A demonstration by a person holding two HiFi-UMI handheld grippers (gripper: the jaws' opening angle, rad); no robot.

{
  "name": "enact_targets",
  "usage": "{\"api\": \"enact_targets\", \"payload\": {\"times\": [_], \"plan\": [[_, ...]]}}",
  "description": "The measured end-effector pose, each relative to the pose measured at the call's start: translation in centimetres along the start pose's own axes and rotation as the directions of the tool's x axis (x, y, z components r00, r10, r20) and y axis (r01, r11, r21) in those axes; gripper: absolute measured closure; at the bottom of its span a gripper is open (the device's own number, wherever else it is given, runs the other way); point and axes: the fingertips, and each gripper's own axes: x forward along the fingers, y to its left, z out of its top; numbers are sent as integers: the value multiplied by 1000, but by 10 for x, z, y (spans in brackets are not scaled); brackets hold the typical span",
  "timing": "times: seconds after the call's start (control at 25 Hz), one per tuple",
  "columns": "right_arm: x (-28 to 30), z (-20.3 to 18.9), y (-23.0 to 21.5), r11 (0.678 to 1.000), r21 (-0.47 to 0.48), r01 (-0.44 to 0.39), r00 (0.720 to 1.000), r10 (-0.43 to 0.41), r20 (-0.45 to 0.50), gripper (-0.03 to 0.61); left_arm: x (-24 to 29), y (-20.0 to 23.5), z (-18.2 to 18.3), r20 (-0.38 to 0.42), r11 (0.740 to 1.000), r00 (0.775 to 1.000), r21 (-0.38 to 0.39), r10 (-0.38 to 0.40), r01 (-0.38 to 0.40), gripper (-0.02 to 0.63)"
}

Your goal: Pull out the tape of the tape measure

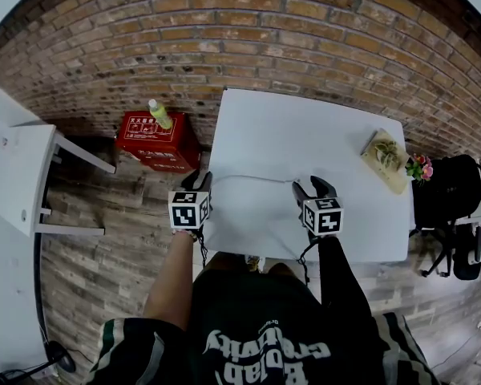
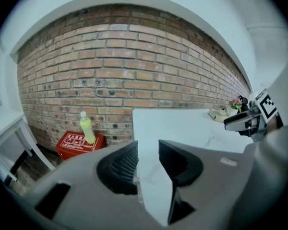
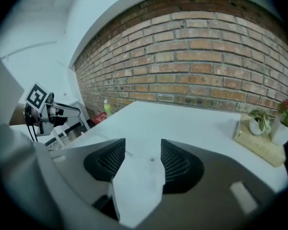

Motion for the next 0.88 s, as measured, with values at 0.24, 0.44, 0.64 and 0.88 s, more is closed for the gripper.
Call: {"api": "enact_targets", "payload": {"times": [0.24, 0.44, 0.64, 0.88], "plan": [[-55, 70, 21, 999, -18, 37, 978, -33, 205, 327, -48, -10, 76, 182, 995, 982, 94, -51, 35, 474], [-120, 103, 44, 994, -22, 104, 936, -90, 341, 325, -102, -30, 134, 303, 980, 948, 194, -103, 45, 483], [-179, 120, 71, 988, -21, 154, 884, -128, 449, 324, -162, -51, 164, 394, 960, 905, 276, -160, 50, 489], [-234, 126, 101, 980, -30, 195, 830, -149, 538, 324, -217, -71, 173, 462, 947, 859, 313, -222, 76, 484]]}}
